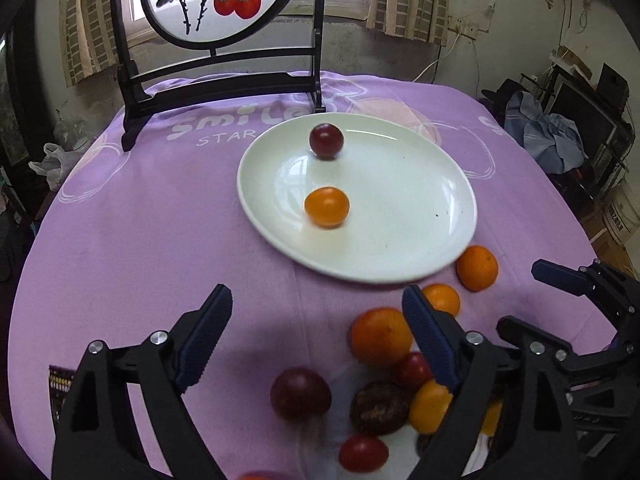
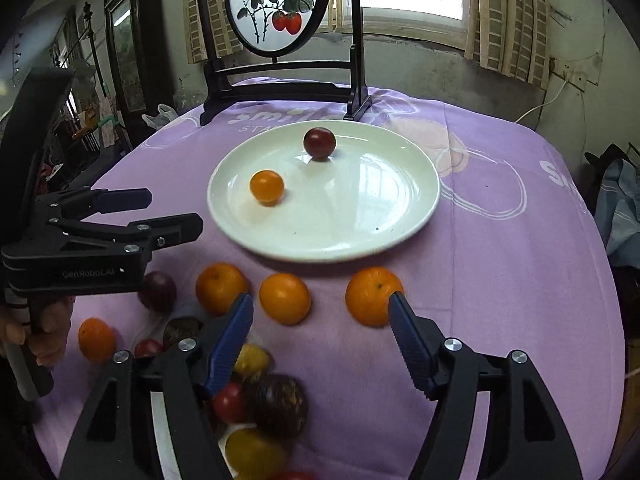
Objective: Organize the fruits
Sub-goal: 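Grasp the large orange with the left gripper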
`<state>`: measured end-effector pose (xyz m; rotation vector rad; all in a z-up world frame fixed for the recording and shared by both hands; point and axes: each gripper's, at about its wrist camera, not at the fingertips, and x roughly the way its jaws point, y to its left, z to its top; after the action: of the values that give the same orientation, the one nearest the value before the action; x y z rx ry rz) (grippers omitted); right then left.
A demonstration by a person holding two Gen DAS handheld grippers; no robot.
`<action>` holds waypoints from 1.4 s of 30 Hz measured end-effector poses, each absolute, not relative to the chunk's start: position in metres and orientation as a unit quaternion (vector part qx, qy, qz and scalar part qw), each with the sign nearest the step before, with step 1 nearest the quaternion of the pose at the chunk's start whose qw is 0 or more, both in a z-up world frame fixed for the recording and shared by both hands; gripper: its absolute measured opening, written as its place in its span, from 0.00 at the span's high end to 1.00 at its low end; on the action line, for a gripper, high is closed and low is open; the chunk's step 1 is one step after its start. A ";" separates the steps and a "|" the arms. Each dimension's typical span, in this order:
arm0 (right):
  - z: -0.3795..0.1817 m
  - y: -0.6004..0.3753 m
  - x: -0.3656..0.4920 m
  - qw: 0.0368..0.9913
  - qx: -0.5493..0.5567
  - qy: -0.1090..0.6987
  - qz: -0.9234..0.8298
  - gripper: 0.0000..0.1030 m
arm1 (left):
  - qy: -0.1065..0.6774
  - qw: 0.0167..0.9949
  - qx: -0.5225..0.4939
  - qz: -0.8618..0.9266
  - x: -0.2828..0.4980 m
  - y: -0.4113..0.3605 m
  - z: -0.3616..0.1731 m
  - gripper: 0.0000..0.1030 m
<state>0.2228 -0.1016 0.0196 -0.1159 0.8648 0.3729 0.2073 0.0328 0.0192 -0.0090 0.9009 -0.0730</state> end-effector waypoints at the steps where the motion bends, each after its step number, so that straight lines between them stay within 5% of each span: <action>1: 0.020 -0.104 0.215 0.891 -0.054 0.414 0.178 0.27 | 0.433 0.901 -0.004 -0.037 0.195 0.033 0.020 0.16; 18: -0.007 -0.107 0.092 0.882 -0.038 0.426 0.196 0.23 | 0.454 0.890 -0.028 -0.021 0.063 0.047 -0.019 0.10; 42: -0.028 -0.100 0.089 0.864 -0.021 0.458 0.209 0.22 | 0.482 0.875 -0.048 0.004 0.081 0.068 -0.046 0.10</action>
<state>0.0886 -0.0997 -0.0277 -0.0434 0.9602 0.4388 0.0806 0.0679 -0.0465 -0.1002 1.0061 0.0080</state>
